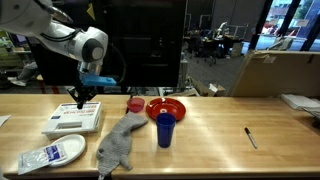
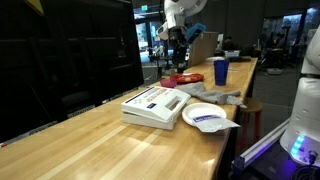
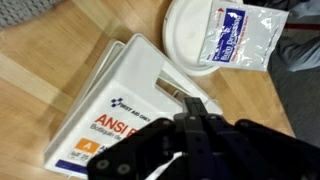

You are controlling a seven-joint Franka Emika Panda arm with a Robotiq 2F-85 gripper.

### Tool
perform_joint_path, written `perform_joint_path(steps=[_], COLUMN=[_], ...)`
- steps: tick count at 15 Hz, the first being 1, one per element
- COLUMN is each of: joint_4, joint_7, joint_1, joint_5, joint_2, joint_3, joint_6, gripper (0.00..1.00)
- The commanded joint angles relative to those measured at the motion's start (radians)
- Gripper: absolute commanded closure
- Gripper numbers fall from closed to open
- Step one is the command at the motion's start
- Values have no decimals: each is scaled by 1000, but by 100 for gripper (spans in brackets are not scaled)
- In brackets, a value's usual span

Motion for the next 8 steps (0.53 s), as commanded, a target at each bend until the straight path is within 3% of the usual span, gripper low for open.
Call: perform_joint_path(steps=[1, 2, 5, 6, 8], joint_4=[-59, -23, -44, -44, -50], joint_7=[-164, -86, -143, -147, -187], joint_1=[34, 23, 29, 29, 27], joint_5=[-20, -6, -9, -9, -1], joint_2=[-52, -15, -20, -20, -23], joint_3=[-16, -11, -10, -10, -21], joint_6=[-85, -50, -72, -72, -76], gripper=[73, 95, 76, 48, 46])
